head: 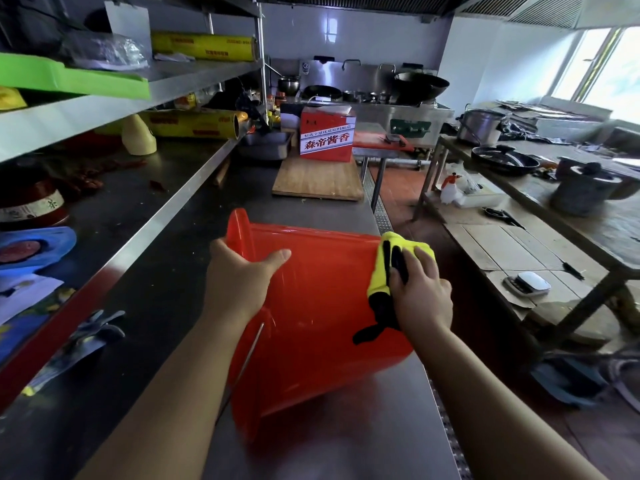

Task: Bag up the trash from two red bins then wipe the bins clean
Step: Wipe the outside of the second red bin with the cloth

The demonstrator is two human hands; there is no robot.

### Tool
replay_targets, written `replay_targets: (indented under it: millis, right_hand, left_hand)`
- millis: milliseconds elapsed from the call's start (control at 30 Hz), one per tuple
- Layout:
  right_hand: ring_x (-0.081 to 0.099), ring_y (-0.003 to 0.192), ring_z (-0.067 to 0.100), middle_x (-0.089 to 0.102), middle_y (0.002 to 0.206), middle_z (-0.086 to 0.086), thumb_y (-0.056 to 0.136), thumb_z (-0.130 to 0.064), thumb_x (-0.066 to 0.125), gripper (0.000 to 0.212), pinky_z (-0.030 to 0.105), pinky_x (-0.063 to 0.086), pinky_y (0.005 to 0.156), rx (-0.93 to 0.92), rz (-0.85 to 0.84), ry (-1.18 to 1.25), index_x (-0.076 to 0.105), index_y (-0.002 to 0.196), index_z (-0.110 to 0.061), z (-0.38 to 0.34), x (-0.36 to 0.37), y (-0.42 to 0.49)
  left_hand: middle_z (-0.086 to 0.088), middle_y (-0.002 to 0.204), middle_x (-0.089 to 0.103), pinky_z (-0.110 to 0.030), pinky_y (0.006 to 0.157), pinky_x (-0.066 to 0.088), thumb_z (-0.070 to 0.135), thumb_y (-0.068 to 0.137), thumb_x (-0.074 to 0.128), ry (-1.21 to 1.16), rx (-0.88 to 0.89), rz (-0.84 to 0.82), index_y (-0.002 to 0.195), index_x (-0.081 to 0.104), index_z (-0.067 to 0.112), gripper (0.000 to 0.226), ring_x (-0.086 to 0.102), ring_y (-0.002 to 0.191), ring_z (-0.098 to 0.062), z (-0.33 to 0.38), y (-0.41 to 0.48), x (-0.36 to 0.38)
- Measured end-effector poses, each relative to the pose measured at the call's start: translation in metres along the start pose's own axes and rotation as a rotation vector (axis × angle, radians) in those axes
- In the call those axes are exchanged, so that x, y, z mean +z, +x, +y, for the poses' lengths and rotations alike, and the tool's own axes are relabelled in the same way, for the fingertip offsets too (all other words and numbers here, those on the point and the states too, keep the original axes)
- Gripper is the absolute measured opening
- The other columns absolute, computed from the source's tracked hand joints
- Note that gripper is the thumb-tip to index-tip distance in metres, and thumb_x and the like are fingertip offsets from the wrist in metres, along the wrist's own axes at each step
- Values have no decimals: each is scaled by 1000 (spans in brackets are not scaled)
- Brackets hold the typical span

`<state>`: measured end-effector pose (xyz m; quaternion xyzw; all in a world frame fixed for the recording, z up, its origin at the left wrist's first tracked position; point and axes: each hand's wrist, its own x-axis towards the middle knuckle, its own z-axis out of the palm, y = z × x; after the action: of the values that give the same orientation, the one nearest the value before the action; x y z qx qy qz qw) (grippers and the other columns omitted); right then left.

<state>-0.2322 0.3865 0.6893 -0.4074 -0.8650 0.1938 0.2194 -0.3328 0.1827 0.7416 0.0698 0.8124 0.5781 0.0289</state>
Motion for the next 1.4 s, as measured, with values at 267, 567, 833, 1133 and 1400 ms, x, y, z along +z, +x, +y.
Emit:
replay_targets:
  millis: [267,567,833,1133,1400]
  right_hand:
    - [51,114,36,42,143,2,82,-17,65,46,43,46,87,-177,153,155,58,127,-20,4,-5,-20]
    - [49,121,18,49,132,-3,76,-6,69,46,31,43,84,-369,272,368,62,119,-20,-16,-24,-31]
    - [44,118,8,47,131,-7,77,-7,68,56,23,35,83,-368,226,423,55,128,-26,-31,-36,-31]
    - [52,116,21,45,133,-4,79,-11,67,52,33,44,87,-225,151,389,56,129,-23,-18,-27,-34]
    - [54,112,18,45,131,-8,80,-17,67,47,32,45,84,-100,95,385,57,126,-24,5,-18,-44]
  left_hand:
    - [-4,122,56,-28,79,42,24,76,76,131,162,11,136,40,15,71,57,106,-22,-7,-13,-3]
    - [-5,125,62,-33,97,45,27,74,78,464,513,-2,142,39,25,79,58,115,-23,19,-21,-11]
    - [6,123,62,-26,86,43,28,82,69,656,653,-126,142,30,43,74,57,113,-15,24,-18,-25]
    - [9,108,61,-29,83,39,18,83,63,761,853,-222,141,34,43,69,54,105,-15,13,-17,-19]
    - [7,83,66,-36,71,46,-6,70,68,770,1016,-86,117,63,25,57,60,76,-19,0,-17,-15]
